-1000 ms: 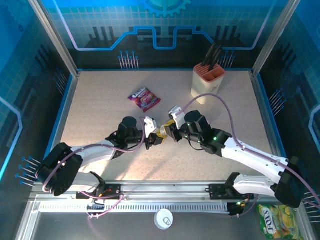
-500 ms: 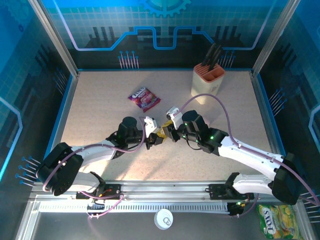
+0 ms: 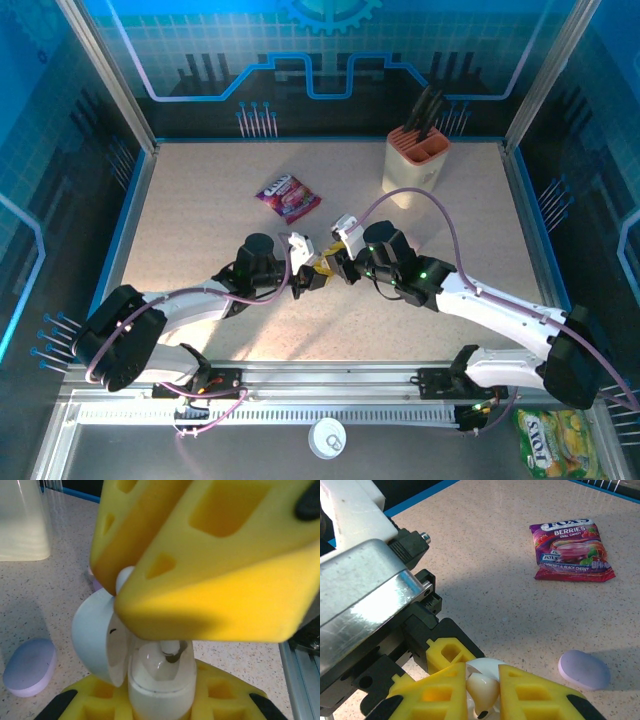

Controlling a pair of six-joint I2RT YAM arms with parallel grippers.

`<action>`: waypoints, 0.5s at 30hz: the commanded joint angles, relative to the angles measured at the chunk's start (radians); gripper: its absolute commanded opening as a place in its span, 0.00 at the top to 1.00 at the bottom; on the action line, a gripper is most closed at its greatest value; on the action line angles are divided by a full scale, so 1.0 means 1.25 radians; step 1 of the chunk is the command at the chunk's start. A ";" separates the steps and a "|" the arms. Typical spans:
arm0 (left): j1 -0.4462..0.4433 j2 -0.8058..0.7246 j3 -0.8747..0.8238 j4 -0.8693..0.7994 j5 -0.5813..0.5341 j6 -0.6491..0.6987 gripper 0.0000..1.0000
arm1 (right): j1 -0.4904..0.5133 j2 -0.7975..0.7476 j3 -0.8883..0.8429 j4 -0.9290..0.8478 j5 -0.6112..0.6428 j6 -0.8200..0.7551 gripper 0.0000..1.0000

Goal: Insert wireless bluetooth earbuds into charging case

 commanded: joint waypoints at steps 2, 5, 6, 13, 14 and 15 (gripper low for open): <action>-0.006 0.003 0.037 0.037 0.025 -0.006 0.82 | 0.010 0.011 -0.006 -0.013 -0.026 -0.028 0.81; -0.006 0.005 0.039 0.040 0.022 -0.009 0.82 | 0.011 0.012 -0.012 -0.013 -0.038 -0.033 0.81; -0.006 0.005 0.041 0.041 0.022 -0.012 0.82 | 0.012 0.011 -0.013 -0.013 -0.045 -0.036 0.81; -0.006 0.006 0.041 0.043 0.021 -0.014 0.81 | 0.014 0.014 -0.020 -0.020 -0.083 -0.056 0.81; -0.006 0.004 0.040 0.043 0.021 -0.015 0.81 | 0.015 0.016 -0.020 -0.022 -0.081 -0.056 0.81; -0.007 0.004 0.039 0.044 0.020 -0.015 0.81 | 0.015 0.019 -0.021 -0.026 -0.075 -0.054 0.81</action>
